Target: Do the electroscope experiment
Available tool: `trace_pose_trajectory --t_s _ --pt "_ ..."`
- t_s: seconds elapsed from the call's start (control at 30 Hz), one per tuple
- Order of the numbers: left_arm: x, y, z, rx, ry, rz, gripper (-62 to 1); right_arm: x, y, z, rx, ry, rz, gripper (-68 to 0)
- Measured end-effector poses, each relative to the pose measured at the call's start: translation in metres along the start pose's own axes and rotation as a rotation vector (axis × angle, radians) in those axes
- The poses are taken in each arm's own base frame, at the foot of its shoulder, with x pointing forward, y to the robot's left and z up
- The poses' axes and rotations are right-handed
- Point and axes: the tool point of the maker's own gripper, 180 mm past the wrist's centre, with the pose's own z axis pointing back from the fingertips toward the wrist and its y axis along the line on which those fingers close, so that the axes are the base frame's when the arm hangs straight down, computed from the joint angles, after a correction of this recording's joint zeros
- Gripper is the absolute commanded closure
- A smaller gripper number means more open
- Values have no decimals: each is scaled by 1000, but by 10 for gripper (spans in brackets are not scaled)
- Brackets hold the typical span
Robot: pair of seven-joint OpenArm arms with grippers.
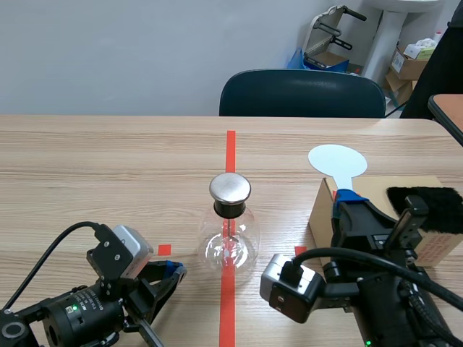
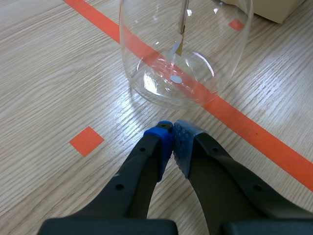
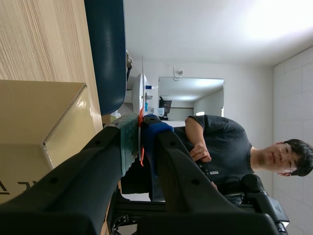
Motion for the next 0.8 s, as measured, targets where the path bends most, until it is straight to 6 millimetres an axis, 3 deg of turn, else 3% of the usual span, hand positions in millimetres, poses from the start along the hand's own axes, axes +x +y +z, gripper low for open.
trace_pose_trajectory --t_s 0.6,0.8 --pt "0 0 0 0 0 0 -36 0 0 0 0 0 0 -16" --pt "0 0 0 0 -2 0 -36 -1 -16 6 -60 -9 -7 -16"
